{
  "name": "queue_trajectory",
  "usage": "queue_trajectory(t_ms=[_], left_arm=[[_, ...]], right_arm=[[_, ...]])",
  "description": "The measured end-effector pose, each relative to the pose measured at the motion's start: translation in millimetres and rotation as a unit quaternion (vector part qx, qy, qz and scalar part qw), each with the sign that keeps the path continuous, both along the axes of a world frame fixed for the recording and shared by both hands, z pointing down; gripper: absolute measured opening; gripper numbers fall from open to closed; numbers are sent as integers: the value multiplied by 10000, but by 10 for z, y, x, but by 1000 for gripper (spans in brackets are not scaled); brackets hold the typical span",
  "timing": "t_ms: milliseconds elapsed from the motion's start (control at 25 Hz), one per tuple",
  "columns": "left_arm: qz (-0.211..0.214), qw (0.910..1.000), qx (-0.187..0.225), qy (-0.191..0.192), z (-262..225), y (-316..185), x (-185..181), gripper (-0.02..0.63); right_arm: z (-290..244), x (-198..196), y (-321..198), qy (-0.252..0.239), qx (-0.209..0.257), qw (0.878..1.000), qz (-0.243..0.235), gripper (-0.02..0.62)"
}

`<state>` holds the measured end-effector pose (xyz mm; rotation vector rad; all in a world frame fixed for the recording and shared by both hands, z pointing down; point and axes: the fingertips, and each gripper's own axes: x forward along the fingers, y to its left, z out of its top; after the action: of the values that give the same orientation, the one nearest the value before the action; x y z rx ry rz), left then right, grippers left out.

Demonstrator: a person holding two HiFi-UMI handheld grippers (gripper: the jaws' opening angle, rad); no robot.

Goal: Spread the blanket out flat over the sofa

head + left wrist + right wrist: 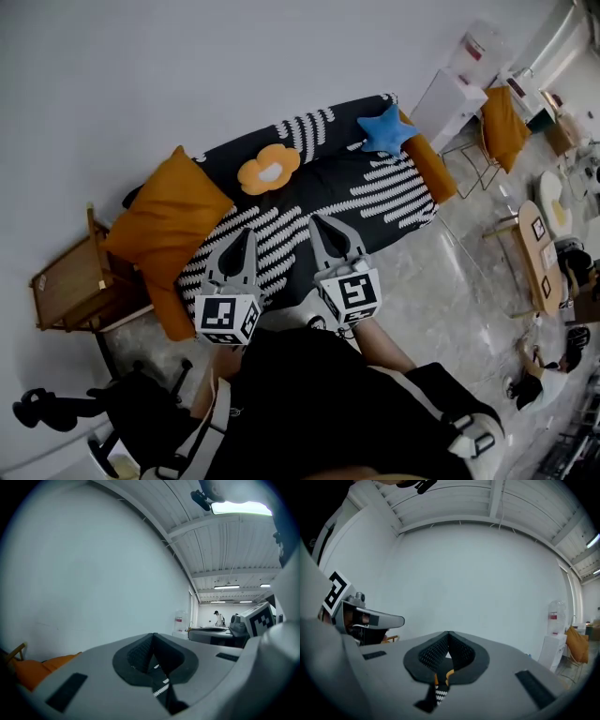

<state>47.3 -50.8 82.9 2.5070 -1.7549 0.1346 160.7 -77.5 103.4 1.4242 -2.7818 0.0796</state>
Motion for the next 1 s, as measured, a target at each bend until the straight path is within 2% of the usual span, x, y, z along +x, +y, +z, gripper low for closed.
queue_trajectory(t_ms=[400, 1000], left_arm=[[219, 9998, 11, -3, 0, -23, 178, 21], [583, 9982, -164, -30, 115, -166, 454, 21]], right_arm=[[-68, 212, 54, -29, 95, 9999, 138, 8], [-4, 633, 44, 84, -129, 9979, 623, 8]])
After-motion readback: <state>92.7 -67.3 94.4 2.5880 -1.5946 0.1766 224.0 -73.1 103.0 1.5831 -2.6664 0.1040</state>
